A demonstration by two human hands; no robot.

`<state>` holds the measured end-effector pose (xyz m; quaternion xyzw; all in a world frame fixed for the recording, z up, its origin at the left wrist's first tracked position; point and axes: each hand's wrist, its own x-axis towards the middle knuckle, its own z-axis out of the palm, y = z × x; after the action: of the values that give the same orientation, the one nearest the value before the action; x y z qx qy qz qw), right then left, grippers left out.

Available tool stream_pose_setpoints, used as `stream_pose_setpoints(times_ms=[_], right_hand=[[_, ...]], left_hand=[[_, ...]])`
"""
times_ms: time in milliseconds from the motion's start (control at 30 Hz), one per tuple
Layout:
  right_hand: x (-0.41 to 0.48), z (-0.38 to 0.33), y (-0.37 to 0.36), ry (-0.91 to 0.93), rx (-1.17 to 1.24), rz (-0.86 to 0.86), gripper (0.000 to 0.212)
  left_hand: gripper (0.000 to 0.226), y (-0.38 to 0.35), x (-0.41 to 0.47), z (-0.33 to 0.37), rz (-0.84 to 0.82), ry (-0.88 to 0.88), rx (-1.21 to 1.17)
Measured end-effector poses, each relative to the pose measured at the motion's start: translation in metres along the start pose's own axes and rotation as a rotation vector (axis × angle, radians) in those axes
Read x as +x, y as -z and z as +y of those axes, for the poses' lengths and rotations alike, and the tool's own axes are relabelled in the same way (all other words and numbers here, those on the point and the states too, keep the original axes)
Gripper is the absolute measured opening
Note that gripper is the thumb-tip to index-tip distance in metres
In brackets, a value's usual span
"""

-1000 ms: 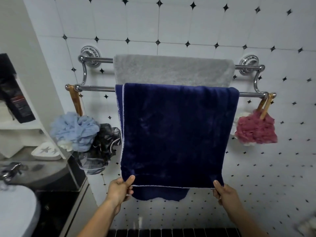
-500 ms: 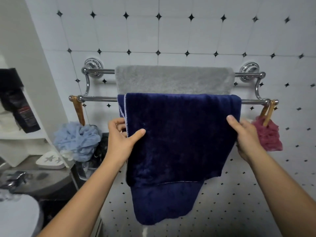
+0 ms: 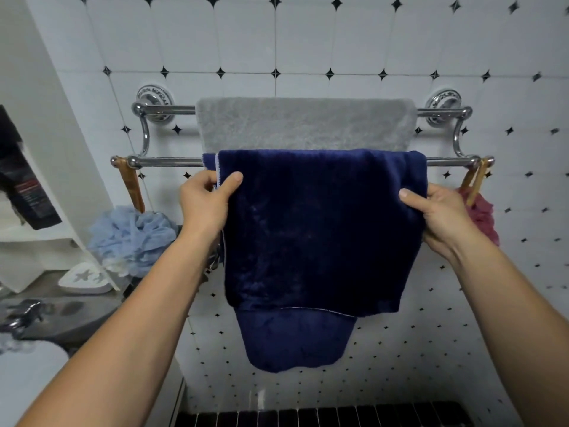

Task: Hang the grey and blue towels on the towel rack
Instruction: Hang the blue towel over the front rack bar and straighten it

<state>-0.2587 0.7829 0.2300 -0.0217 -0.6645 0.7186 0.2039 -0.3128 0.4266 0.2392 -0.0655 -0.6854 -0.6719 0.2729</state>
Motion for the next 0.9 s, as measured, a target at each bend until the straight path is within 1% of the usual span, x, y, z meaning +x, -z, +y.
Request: stream_pose_setpoints(times_ms=[100,233,300,400,533,600,733,833,900], right_hand=[[-0.006,0.009,0.009,-0.004,0.031,0.003,0.013],[-0.028,0.034,0.025,-0.048,0.074,-0.020,0.031],[-0.042,0.052,0.030,-0.102,0.083,-0.034,0.035],[-0.057,0.072,0.035,-0.191,0.105,-0.059,0.039],[-0.071,0.088,0.041,-0.250,0.062,-0.054,0.050],[-0.076,0.092,0.043,-0.264,0.035,-0.067,0.051],[-0.082,0.093,0.045,-0.280,-0.035,-0.130,0.049],[-0.079,0.082,0.047,-0.282,-0.150,-0.190,0.050],[-0.067,0.065,0.043,-0.268,-0.209,-0.176,0.044]], left_hand=[[0.026,0.009,-0.001,-0.006,-0.039,0.058,-0.031],[0.026,0.037,-0.017,-0.030,-0.181,0.140,-0.054],[0.029,0.047,-0.030,-0.045,-0.253,0.162,-0.040],[0.053,0.055,-0.043,-0.064,-0.317,0.177,-0.030],[0.060,0.063,-0.061,-0.084,-0.371,0.201,0.011],[0.063,0.067,-0.069,-0.092,-0.401,0.215,0.013],[0.058,0.070,-0.076,-0.103,-0.436,0.206,0.049],[0.060,0.072,-0.079,-0.108,-0.479,0.237,0.037],[0.056,0.069,-0.077,-0.104,-0.493,0.255,0.041]])
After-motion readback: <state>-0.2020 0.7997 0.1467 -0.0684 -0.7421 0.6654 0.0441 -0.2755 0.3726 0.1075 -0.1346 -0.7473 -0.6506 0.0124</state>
